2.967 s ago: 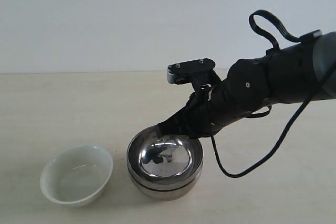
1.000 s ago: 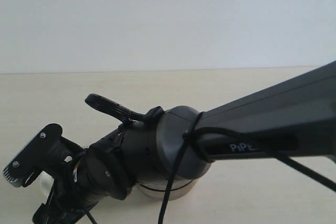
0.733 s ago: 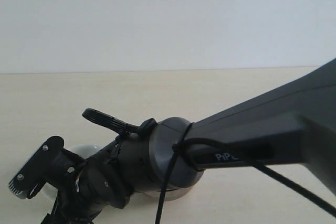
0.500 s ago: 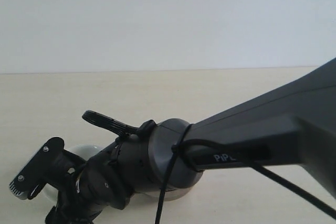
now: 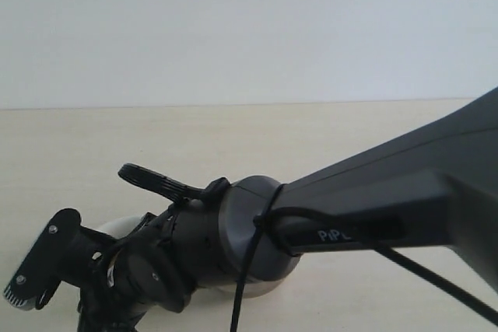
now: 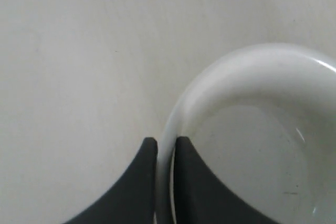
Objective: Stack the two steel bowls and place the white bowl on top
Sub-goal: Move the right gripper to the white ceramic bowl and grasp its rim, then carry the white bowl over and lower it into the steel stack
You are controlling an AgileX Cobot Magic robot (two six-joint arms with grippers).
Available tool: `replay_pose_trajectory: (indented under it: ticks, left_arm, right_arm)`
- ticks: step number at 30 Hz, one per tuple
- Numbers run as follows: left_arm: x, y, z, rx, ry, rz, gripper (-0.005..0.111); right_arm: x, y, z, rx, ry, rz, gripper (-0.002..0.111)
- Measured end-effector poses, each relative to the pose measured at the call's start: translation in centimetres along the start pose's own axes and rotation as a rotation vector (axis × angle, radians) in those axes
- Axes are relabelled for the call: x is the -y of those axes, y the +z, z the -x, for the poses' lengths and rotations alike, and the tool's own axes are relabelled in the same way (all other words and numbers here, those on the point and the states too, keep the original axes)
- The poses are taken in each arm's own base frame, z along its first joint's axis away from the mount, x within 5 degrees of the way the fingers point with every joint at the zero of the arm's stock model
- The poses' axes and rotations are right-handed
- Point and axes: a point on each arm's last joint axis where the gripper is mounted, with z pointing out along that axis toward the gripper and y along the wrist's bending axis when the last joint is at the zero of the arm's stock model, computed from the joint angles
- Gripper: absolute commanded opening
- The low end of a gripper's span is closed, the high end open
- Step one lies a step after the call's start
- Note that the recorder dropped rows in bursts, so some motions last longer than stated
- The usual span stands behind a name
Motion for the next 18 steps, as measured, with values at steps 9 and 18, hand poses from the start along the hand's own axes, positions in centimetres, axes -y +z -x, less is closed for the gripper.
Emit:
replay_pose_trajectory:
  ticks: [9, 18]
  left_arm:
    - [0.0, 0.0, 0.0, 0.000, 0.000, 0.000, 0.032]
    - [0.0, 0.0, 0.0, 0.000, 0.000, 0.000, 0.032]
  right_arm:
    - [-1.0, -3.0, 2.5, 0.076, -0.047, 0.004, 0.000]
    - [-0.4, -6.5, 4.4, 0.144, -0.053, -0.016, 0.000]
